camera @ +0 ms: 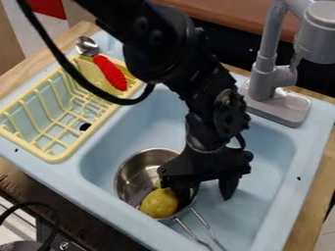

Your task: Put the Silver Pot in The Yellow Basket

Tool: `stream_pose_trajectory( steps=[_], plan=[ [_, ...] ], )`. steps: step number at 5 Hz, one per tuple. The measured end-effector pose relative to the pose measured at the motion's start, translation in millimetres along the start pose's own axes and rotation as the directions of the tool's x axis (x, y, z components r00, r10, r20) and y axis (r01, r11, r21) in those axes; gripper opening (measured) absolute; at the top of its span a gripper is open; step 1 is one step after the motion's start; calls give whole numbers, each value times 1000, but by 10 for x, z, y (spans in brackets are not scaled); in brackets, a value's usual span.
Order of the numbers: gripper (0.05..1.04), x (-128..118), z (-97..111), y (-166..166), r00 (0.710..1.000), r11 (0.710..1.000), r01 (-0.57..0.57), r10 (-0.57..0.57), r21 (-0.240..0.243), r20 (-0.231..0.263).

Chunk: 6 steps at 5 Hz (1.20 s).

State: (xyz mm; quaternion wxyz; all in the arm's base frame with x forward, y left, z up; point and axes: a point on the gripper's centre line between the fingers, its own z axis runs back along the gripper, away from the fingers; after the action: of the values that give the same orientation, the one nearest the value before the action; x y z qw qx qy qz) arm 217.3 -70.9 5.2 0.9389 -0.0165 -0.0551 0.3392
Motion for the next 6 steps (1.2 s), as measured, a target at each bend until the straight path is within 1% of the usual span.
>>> stream_pose_trajectory(
  steps=[1, 2, 3, 4, 5, 6],
  plan=[
    [418, -9, 0, -4, 1000, 1000, 1, -1, -4, -7],
    [191, 0, 5, 21, 1000, 1000, 4, -4, 8, -11],
    [80, 48, 129, 40, 1000, 1000, -8, 8, 14, 16],
    [61, 122, 290, 75, 996, 998, -60, 59, 21, 69],
    [61, 198, 422, 104, 990, 988, -124, 117, 95, 74],
    [61, 287, 539, 134, 986, 978, -155, 145, 138, 77]
  ],
)
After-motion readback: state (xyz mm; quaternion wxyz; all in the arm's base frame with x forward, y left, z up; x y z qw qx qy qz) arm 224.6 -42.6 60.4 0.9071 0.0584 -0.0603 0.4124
